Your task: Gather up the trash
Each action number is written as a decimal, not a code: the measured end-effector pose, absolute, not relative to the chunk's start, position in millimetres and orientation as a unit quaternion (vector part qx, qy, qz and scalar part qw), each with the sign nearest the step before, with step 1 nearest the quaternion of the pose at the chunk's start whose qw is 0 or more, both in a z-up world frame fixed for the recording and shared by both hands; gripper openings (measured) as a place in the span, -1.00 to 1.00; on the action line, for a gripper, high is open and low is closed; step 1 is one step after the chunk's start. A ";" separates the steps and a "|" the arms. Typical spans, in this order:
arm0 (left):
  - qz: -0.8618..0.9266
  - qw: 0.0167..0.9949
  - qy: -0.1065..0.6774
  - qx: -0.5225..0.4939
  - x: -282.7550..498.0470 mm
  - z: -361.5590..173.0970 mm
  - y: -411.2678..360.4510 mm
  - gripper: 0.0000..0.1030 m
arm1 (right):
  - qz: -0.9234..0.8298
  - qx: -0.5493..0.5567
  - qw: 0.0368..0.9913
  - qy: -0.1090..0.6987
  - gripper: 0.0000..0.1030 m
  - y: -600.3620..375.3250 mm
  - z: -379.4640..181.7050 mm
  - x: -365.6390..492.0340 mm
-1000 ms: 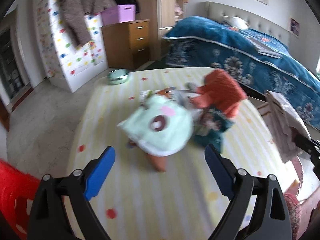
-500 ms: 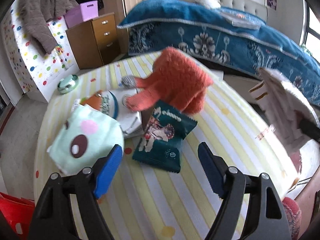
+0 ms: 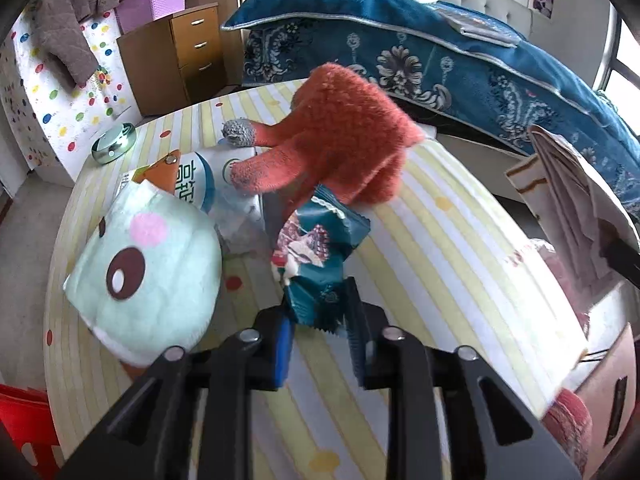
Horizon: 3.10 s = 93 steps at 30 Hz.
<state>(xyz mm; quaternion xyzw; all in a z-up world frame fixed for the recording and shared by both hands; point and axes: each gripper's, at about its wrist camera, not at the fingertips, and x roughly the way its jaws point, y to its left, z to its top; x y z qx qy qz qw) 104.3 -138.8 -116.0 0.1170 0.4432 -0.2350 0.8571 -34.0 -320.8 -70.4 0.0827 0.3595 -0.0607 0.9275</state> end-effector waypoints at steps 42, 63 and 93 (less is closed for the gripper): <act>-0.487 0.753 0.364 0.251 -45.9 -116.3 -413.2 0.29 | -0.256 0.195 0.859 0.398 -0.49 -501.2 -140.0 -169.8; -0.369 0.843 0.357 0.161 -20.8 -69.2 -264.9 0.53 | -0.202 0.179 0.905 0.329 -0.09 -439.1 -80.3 -179.4; -0.134 0.920 0.367 0.041 86.2 -62.4 -17.6 0.85 | 0.018 0.045 0.937 0.347 -0.08 -239.5 -39.2 0.8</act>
